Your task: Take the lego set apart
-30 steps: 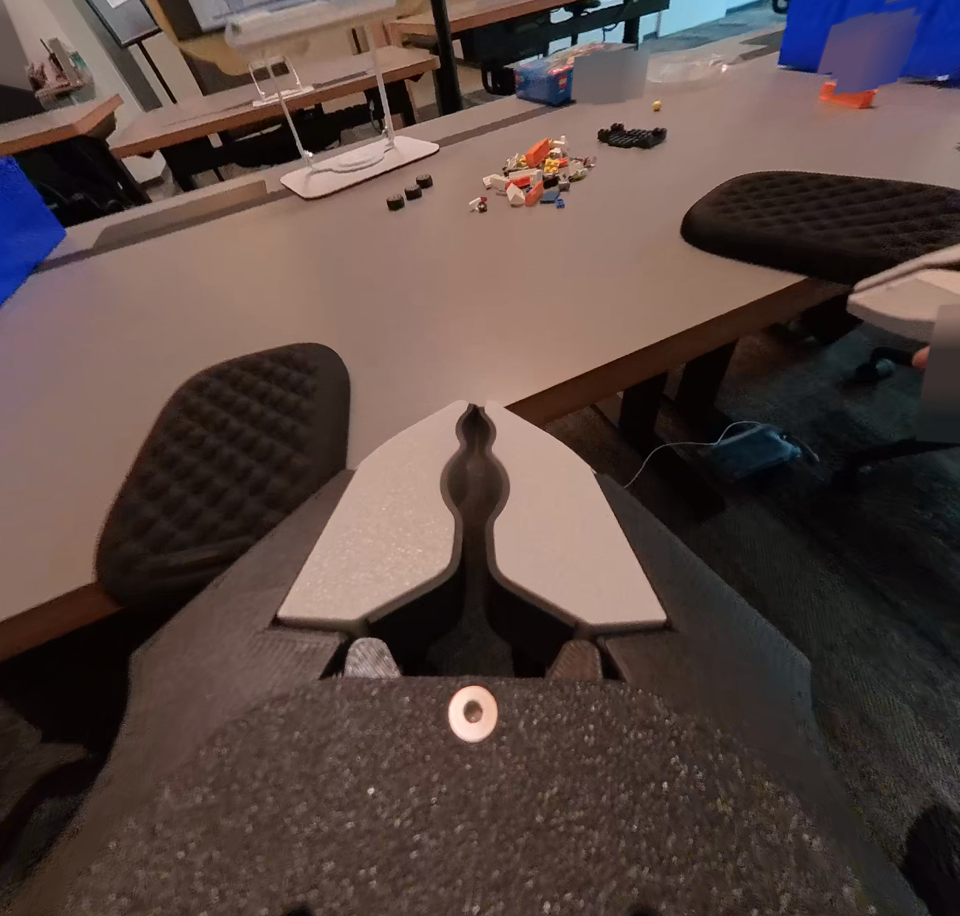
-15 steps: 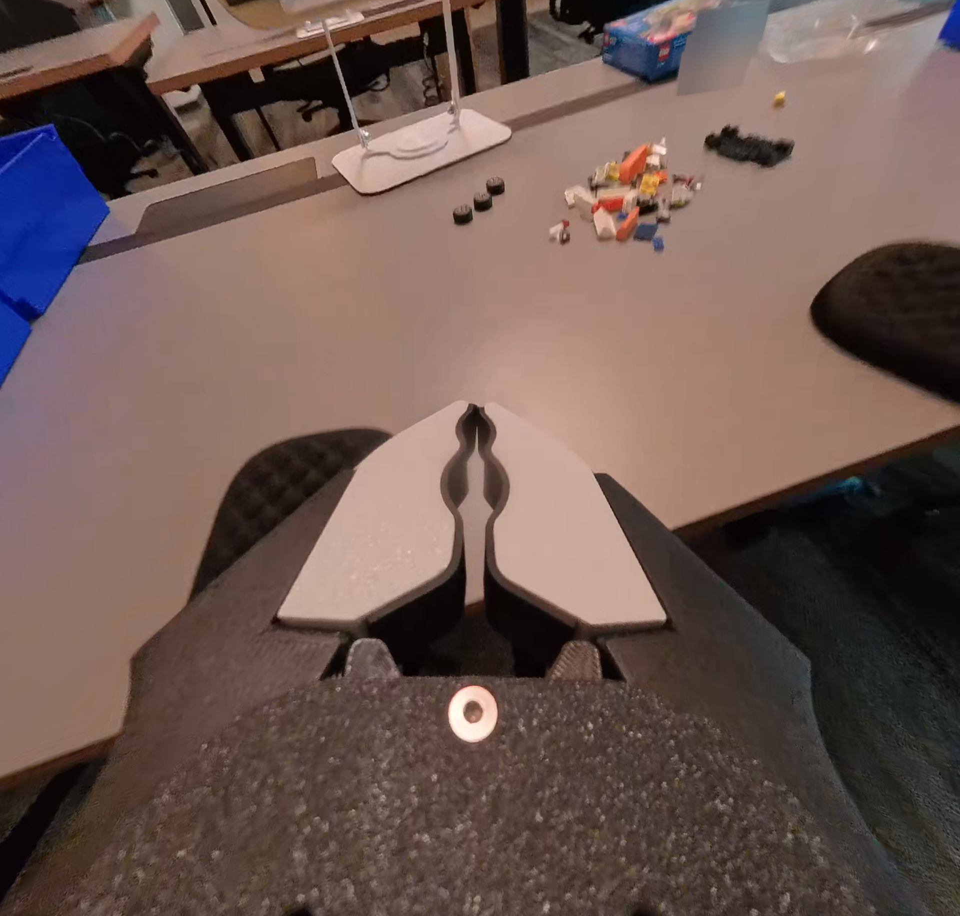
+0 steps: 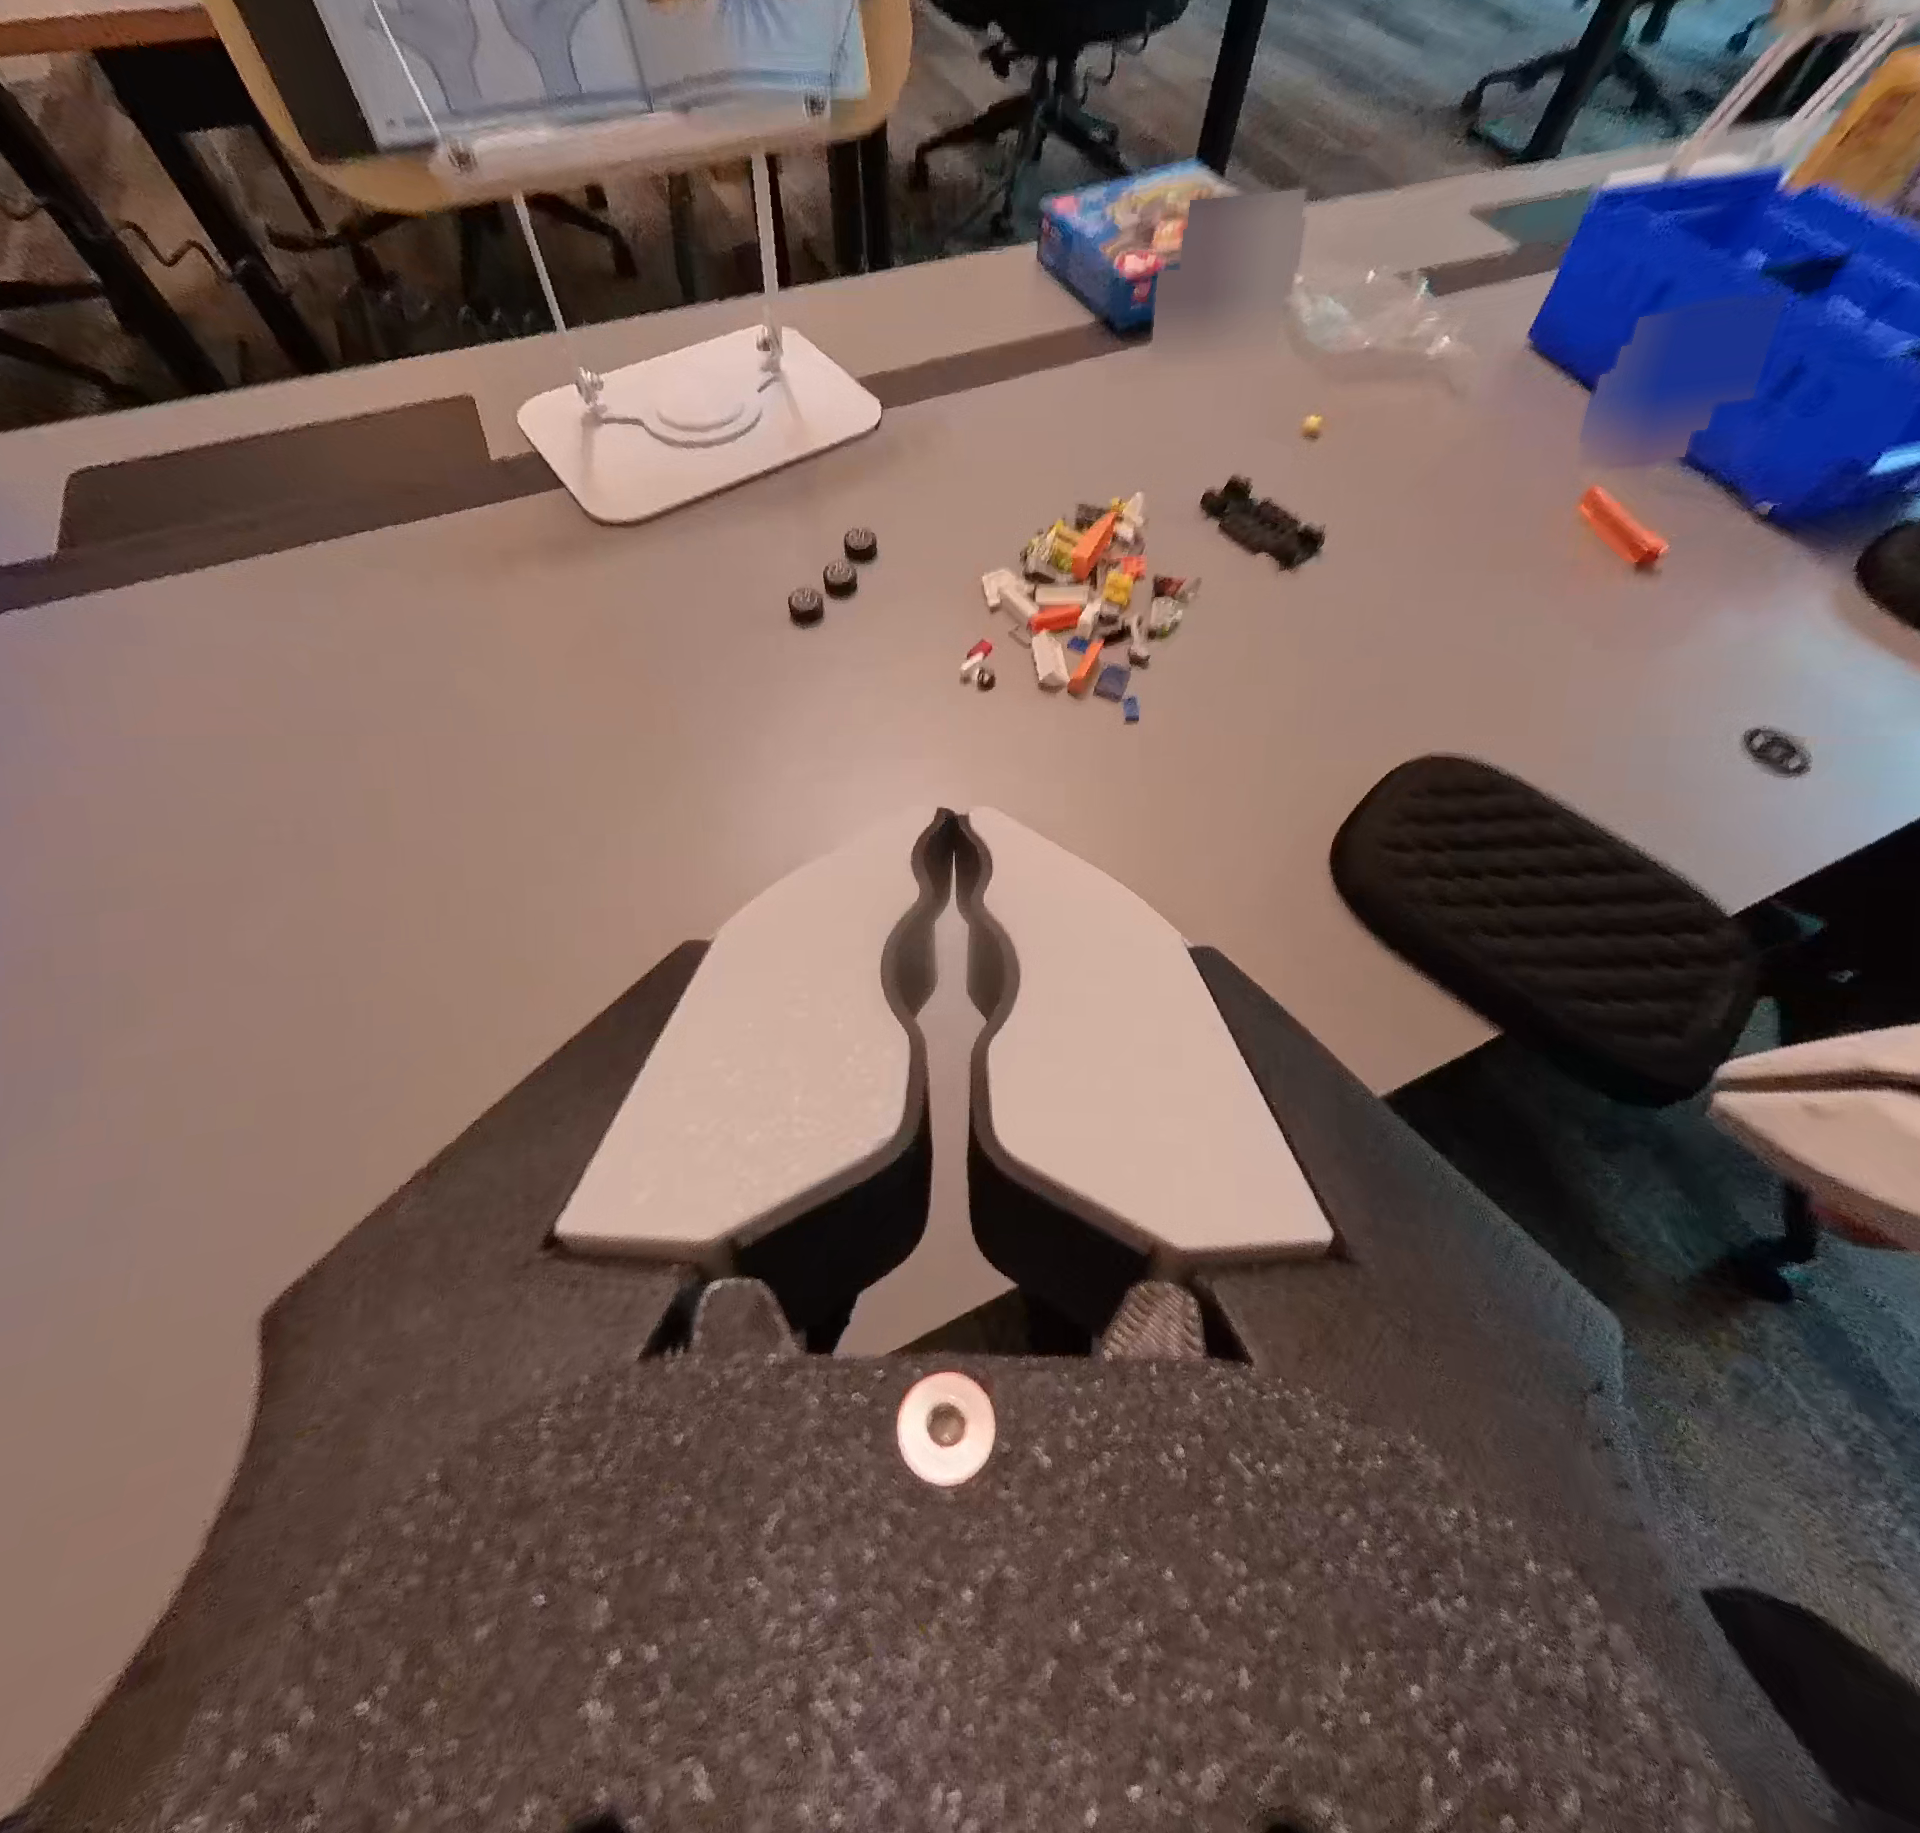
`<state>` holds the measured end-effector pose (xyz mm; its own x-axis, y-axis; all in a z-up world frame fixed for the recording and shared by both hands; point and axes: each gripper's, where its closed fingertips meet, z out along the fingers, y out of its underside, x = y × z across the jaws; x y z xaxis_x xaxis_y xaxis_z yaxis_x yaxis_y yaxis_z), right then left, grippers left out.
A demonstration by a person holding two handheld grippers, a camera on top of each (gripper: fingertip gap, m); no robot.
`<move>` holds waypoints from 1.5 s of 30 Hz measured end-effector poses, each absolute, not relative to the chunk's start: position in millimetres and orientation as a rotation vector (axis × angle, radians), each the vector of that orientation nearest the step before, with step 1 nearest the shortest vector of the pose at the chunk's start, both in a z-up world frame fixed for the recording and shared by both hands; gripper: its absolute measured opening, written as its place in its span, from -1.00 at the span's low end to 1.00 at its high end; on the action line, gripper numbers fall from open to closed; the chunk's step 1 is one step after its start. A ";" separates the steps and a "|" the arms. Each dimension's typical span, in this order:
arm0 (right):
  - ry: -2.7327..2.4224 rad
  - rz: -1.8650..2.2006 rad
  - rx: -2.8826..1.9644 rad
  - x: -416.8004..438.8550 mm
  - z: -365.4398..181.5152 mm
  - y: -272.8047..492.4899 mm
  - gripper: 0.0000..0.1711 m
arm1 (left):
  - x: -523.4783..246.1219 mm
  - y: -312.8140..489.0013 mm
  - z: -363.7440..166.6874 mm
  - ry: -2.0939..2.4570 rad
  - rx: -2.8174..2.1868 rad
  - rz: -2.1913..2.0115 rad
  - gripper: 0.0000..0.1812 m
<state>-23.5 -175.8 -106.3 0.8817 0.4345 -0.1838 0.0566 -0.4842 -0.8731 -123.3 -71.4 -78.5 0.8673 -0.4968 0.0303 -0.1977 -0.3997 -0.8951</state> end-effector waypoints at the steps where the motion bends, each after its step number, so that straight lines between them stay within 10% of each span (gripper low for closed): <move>1: -0.361 0.463 -2.045 -19.9 -104.0 -175.6 -1.00 | -121.2 -70.9 -68.0 0.507 -1.970 -0.367 -1.00; 21: 0.074 -0.084 -1.879 184.4 96.7 -233.3 -1.00 | -28.8 -53.6 101.6 0.897 -1.732 -0.729 -1.00; 45: 0.789 -0.677 -1.954 354.3 -23.7 -641.4 -1.00 | 330.1 -299.6 41.8 1.601 -1.190 -1.342 -1.00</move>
